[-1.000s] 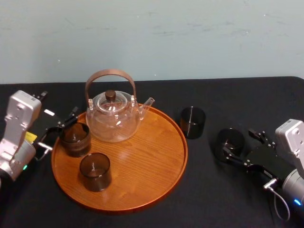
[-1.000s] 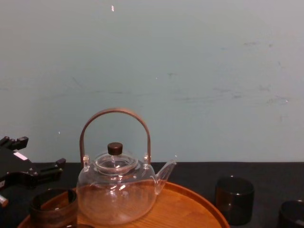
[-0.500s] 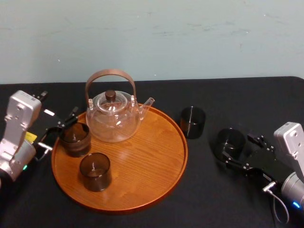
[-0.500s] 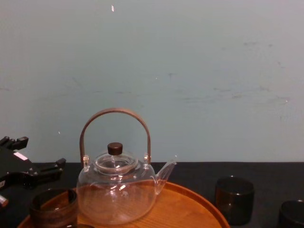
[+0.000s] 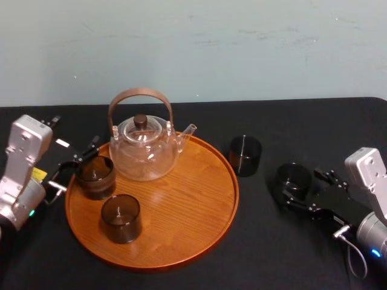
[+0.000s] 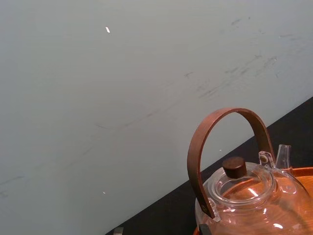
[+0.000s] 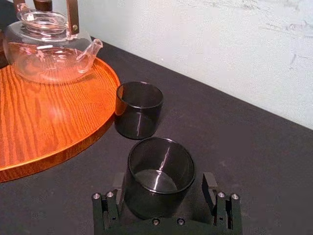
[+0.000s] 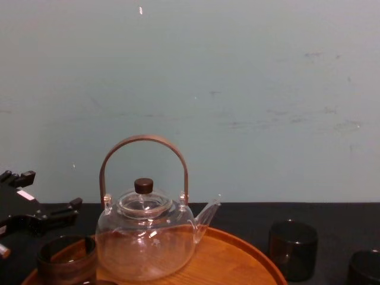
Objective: Pick up the glass from the table and place it on the tray.
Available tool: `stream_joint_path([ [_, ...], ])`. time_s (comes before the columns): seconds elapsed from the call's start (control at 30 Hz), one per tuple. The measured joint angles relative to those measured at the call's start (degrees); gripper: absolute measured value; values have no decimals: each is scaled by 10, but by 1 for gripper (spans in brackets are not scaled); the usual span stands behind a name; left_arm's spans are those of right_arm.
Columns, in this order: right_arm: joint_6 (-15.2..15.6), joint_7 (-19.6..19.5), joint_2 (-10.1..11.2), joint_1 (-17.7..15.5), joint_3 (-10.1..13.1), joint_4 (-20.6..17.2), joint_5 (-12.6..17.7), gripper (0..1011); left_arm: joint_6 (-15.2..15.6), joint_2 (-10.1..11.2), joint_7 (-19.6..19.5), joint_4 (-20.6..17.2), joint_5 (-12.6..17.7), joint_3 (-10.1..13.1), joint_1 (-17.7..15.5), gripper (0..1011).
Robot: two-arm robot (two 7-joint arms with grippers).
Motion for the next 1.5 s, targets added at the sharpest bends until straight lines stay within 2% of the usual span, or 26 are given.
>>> stream_joint_path([
  [0.6, 23, 23, -26, 30, 7, 30, -23, 1002, 0, 0, 0, 0, 0, 0, 0, 1001],
  [1.5, 19, 45, -47, 62, 4, 66, -27, 1002, 0, 0, 0, 0, 0, 0, 0, 1001],
])
